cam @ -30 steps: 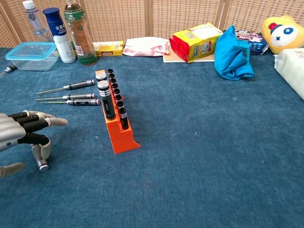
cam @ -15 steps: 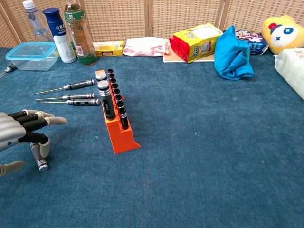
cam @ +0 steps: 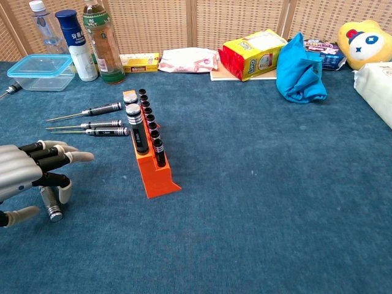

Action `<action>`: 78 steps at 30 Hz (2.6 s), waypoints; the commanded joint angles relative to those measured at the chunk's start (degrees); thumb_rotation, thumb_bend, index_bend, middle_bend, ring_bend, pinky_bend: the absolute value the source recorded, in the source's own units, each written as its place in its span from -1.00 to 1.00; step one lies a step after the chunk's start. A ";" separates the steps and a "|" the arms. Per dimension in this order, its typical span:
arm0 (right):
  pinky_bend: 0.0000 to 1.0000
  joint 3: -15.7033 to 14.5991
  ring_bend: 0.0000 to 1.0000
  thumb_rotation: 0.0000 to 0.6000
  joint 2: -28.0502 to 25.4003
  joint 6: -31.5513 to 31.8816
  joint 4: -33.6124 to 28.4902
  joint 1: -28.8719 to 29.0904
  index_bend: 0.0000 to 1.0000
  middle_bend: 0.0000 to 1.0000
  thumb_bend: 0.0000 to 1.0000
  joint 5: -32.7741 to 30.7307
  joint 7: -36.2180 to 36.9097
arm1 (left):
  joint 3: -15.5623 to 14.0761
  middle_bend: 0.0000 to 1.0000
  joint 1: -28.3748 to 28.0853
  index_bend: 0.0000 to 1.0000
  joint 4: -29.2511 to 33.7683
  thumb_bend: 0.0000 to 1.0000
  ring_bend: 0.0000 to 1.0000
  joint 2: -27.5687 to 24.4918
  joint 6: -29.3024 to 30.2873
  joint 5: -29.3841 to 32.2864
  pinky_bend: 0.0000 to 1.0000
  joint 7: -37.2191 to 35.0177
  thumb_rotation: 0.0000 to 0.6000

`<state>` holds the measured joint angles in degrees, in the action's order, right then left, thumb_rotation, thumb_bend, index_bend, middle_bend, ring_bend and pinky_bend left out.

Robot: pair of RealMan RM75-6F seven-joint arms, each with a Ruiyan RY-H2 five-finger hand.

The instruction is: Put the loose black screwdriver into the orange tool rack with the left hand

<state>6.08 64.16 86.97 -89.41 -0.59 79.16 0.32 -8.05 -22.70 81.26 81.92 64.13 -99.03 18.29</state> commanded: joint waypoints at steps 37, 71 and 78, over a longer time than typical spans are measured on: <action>-0.86 0.84 -0.80 0.84 -0.68 0.05 -0.80 -0.13 -0.70 -0.75 -0.91 -0.26 2.77 | -0.30 -1.00 -0.42 -0.15 -1.82 -0.21 -1.00 2.74 -1.05 1.79 -0.90 2.52 1.00; -0.86 0.40 -0.80 0.82 -0.49 -0.12 -1.59 -0.28 -0.70 -0.75 -0.91 0.07 2.18 | 1.24 -1.00 2.10 0.12 9.58 -0.08 -1.00 -7.63 11.20 -0.56 -0.90 -4.90 1.00; -0.86 0.26 -0.80 0.82 -0.52 -0.08 -2.35 -0.22 -0.70 -0.75 -0.91 0.32 1.44 | 2.68 -1.00 2.07 0.12 13.93 -0.08 -1.00 -12.12 13.24 0.60 -0.90 -13.13 1.00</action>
<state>6.36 63.66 86.87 -91.73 -0.81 79.45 1.80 -6.00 -20.46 93.36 71.60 76.99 -99.09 8.06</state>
